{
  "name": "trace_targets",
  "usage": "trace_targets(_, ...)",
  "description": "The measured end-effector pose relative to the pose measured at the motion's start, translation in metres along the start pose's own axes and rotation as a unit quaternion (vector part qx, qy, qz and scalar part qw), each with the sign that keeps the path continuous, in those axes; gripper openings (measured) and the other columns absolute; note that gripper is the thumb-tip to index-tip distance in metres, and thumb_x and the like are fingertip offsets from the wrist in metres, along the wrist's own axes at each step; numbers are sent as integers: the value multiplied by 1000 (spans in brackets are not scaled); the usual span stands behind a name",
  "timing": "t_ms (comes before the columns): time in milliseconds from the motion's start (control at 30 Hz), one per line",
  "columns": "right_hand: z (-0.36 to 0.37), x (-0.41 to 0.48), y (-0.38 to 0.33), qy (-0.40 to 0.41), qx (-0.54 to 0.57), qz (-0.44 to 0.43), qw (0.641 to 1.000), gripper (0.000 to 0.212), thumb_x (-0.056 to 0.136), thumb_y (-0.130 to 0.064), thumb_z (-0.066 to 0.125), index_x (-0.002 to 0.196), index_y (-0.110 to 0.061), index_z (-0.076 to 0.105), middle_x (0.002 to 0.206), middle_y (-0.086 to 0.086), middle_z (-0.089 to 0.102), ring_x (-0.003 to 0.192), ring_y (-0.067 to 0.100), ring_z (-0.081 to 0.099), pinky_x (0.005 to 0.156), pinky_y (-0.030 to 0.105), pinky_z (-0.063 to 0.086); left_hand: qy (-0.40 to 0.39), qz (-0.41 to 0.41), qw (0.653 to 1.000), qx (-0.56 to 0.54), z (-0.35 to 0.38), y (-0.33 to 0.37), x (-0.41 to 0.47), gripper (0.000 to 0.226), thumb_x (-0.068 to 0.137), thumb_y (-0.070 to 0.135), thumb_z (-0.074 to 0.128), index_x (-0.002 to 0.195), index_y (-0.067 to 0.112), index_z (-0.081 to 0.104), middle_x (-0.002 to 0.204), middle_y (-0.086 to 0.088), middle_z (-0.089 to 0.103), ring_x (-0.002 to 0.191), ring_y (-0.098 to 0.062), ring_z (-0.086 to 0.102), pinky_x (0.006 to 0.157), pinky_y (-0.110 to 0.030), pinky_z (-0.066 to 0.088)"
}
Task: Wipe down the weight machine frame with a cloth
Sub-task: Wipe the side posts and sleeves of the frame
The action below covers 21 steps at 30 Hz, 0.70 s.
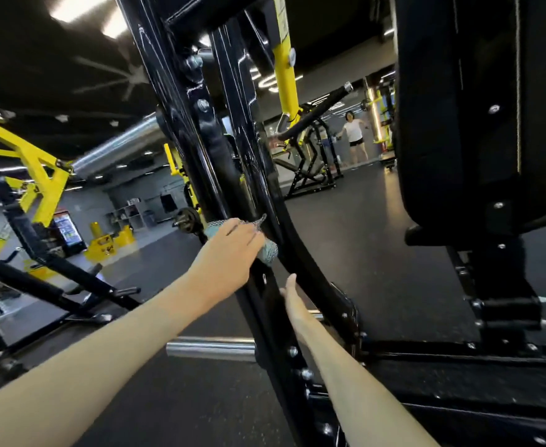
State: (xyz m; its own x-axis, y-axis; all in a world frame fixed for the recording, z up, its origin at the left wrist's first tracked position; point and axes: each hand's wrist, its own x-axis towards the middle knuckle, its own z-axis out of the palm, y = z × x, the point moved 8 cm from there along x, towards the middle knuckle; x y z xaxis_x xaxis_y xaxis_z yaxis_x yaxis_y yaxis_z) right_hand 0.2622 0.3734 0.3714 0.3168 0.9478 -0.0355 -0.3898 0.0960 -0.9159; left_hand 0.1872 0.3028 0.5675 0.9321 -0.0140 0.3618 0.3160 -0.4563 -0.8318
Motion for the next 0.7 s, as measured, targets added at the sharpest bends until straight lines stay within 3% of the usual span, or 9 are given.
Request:
trace_targets(33, 2, 1, 1, 1, 14, -3, 1000, 78, 94, -64, 4, 103, -13, 63, 117, 8, 62, 112, 21, 57, 95, 28, 44, -41, 6, 999, -14, 11, 19, -8, 30, 69, 9, 47, 94, 11, 65, 94, -8, 65, 88, -27, 60, 87, -37, 43)
trace_targets(100, 0, 1, 0, -2, 32, -3, 999, 84, 91, -69, 2, 97, -11, 63, 99, 8, 68, 96, 21, 63, 82, 27, 51, -112, 84, 989, -51, 31, 79, -34, 23, 65, 13, 64, 87, 16, 68, 89, -4, 67, 84, -22, 62, 84, -32, 45)
trace_targets(167, 1, 4, 4, 3, 49, 11, 999, 95, 87, -74, 1, 112, -5, 62, 101, 12, 69, 96, 25, 65, 80, 31, 53, -123, 150, 978, -75, 32, 105, -54, 23, 67, 18, 64, 89, 15, 68, 88, -2, 66, 86, -19, 62, 90, -29, 41)
trace_targets(233, 3, 4, 3, 11, 50, 7, 999, 101, 84, -78, 3, 132, -3, 52, 126, 16, 61, 114, 29, 59, 100, 41, 47, -78, 118, 990, -2, 22, 80, -47, 35, 77, 16, 47, 107, 7, 65, 102, -9, 65, 98, -25, 60, 100, -37, 40)
trace_targets(300, 2, 2, 4, 23, 27, 7, 999, 106, 80, -81, 3, 134, -4, 52, 130, 14, 60, 120, 28, 56, 108, 45, 40, -8, 48, 997, 60, 9, 47, -33, 41, 82, 13, 37, 112, 1, 63, 107, -15, 64, 105, -30, 59, 104, -42, 36)
trace_targets(367, -5, 3, 6, 42, 22, 7, 999, 106, 82, -79, 1, 125, -2, 60, 122, 15, 64, 112, 27, 61, 104, 42, 44, -6, 2, 996, 94, 6, 40, -24, 43, 85, 13, 33, 112, -2, 63, 108, -18, 65, 107, -33, 59, 104, -43, 35)
trace_targets(500, -7, 4, 4, 49, 9, 15, 999, 105, 84, -77, -3, 132, -2, 53, 122, 16, 62, 103, 25, 61, 85, 35, 51, -111, 130, 984, 52, 32, 114, -48, 31, 82, 21, 47, 102, 5, 66, 96, -11, 67, 94, -31, 60, 98, -42, 42)
trace_targets(600, 1, -2, 2, 33, 17, 19, 999, 104, 78, -82, 0, 125, -7, 54, 113, 12, 65, 105, 26, 61, 93, 39, 49, -81, 106, 987, 88, 21, 89, -43, 33, 84, 18, 45, 106, 4, 65, 100, -12, 67, 98, -31, 60, 102, -43, 37)
trace_targets(700, -3, -4, 3, 36, -3, 23, 999, 102, 84, -76, -4, 119, -6, 62, 118, 9, 65, 111, 24, 59, 105, 41, 42, -14, 14, 992, 128, 6, 47, -31, 38, 87, 14, 39, 115, 0, 60, 111, -18, 64, 110, -34, 57, 107, -44, 32)
